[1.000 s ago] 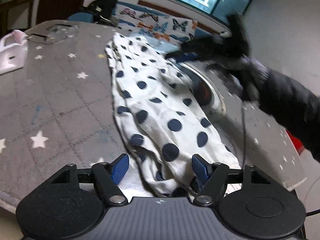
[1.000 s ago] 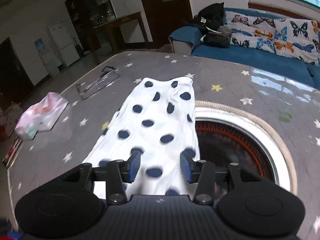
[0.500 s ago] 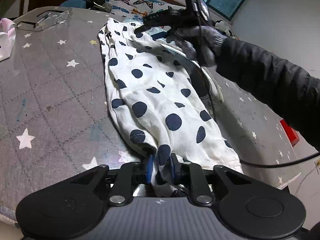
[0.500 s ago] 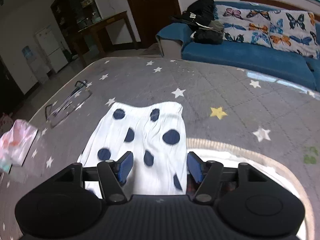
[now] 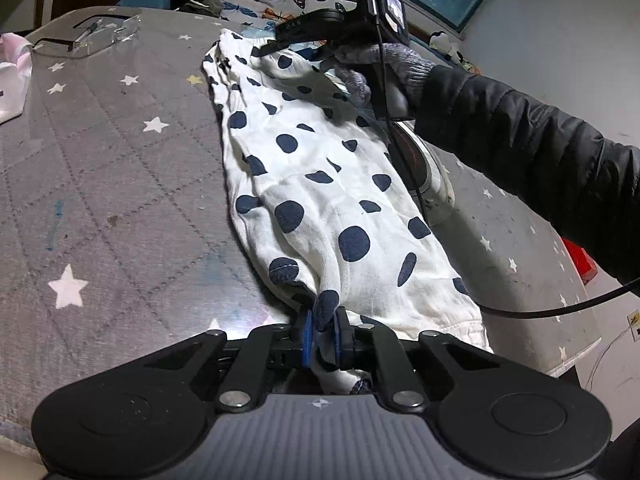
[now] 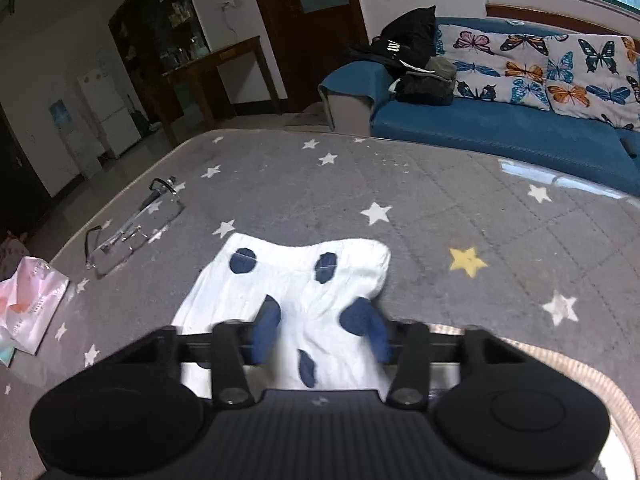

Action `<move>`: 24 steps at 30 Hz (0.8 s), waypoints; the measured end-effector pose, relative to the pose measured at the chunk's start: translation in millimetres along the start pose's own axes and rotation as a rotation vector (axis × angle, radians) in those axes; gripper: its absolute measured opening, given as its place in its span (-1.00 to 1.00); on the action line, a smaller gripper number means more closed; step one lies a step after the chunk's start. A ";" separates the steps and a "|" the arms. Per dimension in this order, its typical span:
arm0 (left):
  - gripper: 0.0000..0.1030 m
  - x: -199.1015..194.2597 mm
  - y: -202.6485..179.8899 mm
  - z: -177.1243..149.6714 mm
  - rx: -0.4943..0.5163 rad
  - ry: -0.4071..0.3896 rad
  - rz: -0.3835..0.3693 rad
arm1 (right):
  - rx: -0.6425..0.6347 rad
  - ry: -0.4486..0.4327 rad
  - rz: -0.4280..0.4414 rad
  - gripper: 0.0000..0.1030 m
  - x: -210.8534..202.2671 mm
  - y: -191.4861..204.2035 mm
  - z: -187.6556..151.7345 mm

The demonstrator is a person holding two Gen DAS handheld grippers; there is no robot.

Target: Fold clothes

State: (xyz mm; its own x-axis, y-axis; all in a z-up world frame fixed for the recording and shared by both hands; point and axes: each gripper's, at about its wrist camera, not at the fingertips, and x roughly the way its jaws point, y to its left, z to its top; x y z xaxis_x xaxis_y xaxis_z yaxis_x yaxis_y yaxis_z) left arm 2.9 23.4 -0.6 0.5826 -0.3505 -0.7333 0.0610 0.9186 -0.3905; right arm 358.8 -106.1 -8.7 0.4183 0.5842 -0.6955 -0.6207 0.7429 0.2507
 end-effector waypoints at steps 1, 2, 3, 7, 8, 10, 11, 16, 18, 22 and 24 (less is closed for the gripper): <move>-0.77 -0.8 0.8 0.2 0.001 0.001 0.003 | 0.013 0.005 0.001 -0.68 -1.2 -2.8 -0.2; -0.78 -1.6 1.6 0.4 0.003 0.001 0.006 | 0.026 0.005 0.004 -0.75 -3.0 -5.7 -0.9; -0.78 -2.4 2.5 0.6 0.004 0.002 0.010 | 0.038 0.003 0.005 -0.80 -5.0 -8.6 -1.6; -0.78 -7.9 10.2 1.9 0.007 0.000 0.048 | 0.093 -0.021 -0.029 -0.85 -13.8 -20.7 -6.8; -0.78 -9.4 12.3 2.2 0.010 -0.001 0.061 | 0.112 -0.027 -0.040 -0.86 -16.0 -25.3 -7.9; -0.79 -12.8 18.0 6.1 0.032 -0.007 0.101 | 0.146 -0.037 -0.060 -0.87 -20.9 -33.0 -11.0; -0.79 -14.5 20.9 8.1 0.043 -0.010 0.121 | 0.163 -0.045 -0.072 -0.87 -24.6 -38.1 -13.7; -0.79 -18.4 37.6 28.0 0.117 -0.019 0.229 | 0.269 -0.055 -0.212 -0.88 -51.7 -64.3 -32.5; -0.79 -15.0 44.0 42.2 0.170 -0.027 0.280 | 0.302 -0.073 -0.275 -0.89 -70.8 -74.6 -45.6; -0.79 2.9 51.8 69.7 0.256 -0.033 0.333 | 0.342 -0.102 -0.405 -0.89 -110.0 -87.6 -75.8; -0.79 13.4 52.1 81.8 0.305 -0.038 0.351 | 0.378 -0.114 -0.453 -0.89 -131.3 -92.4 -94.4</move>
State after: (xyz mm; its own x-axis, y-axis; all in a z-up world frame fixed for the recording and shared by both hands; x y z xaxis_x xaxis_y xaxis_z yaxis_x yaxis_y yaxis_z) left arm 80.2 81.5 14.8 0.6394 -0.0069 -0.7688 0.0873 0.9941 0.0636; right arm 298.8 -282.3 -4.1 0.6678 0.1980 -0.7175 -0.0937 0.9787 0.1829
